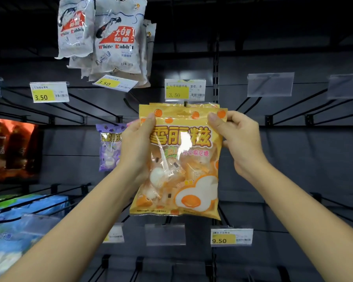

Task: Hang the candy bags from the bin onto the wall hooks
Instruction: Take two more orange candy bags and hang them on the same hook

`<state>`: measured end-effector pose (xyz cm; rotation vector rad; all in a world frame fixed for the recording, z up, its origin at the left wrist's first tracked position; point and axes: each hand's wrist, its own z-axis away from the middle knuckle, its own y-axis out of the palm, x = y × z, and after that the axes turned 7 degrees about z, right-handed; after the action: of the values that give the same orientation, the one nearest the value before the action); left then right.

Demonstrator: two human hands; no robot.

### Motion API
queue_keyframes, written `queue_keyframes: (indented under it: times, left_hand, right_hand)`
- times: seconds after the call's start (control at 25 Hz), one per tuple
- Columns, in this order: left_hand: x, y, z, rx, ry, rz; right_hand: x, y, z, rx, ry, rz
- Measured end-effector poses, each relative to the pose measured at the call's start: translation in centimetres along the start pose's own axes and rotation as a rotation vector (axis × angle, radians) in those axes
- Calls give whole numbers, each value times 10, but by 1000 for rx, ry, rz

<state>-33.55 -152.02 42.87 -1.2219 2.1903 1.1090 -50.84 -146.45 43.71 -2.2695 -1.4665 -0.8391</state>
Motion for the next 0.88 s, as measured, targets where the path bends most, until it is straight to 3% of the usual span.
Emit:
queue_keyframes:
  times: [0.28,0.56,0.88]
  left_hand:
    - [-5,14,-29,-8,-9,-34]
    - [-15,19,-40,-26,8,-26]
    - [-19,20,-54,-101,30,-267]
  right_hand:
    - [-2,12,-25,-129,53,31]
    - [6,17,-41,-139,19,49]
    - [1,16,-57,-150,74,75]
